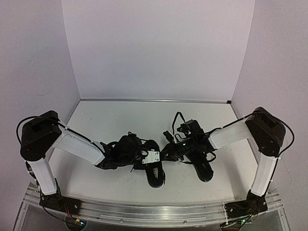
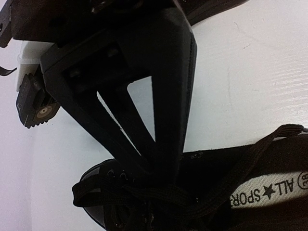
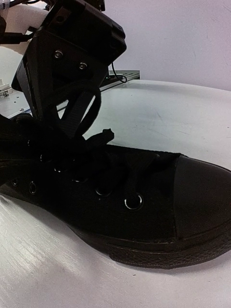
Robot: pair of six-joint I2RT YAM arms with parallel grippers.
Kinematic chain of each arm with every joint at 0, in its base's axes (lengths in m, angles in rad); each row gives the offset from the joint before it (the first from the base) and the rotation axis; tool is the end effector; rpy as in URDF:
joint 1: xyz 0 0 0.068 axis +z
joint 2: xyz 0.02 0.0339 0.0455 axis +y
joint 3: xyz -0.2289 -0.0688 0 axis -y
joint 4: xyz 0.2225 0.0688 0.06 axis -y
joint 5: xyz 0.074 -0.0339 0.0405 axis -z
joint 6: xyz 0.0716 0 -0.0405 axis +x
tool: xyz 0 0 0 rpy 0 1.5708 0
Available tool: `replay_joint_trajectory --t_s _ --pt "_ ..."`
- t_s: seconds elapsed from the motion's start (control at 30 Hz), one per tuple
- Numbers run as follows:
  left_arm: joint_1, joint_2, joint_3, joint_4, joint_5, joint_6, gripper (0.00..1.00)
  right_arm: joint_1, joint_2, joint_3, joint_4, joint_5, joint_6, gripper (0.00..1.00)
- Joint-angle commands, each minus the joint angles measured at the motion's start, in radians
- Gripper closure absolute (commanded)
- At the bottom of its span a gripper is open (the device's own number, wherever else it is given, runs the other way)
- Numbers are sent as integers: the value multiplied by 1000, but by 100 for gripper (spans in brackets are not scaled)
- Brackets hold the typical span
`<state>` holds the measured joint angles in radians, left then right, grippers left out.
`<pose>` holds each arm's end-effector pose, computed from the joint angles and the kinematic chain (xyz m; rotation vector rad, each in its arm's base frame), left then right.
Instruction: Tie the shoes
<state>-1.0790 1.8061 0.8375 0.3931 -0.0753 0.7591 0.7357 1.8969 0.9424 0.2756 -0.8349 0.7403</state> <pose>0.1799 -0.3243 0.1076 1.6794 1.3365 -0.1059 0.2356 0.2849 0.1068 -0.5282 2.5196 1.6363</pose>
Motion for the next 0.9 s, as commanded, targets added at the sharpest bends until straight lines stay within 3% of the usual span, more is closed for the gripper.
replay_joint_trajectory --t_s 0.0,0.87 --pt "-4 -27 -3 1 -5 11 100 6 5 25 78 -31 38 86" --pt "-10 -4 11 44 4 -4 100 13 76 -2 183 -52 117 83"
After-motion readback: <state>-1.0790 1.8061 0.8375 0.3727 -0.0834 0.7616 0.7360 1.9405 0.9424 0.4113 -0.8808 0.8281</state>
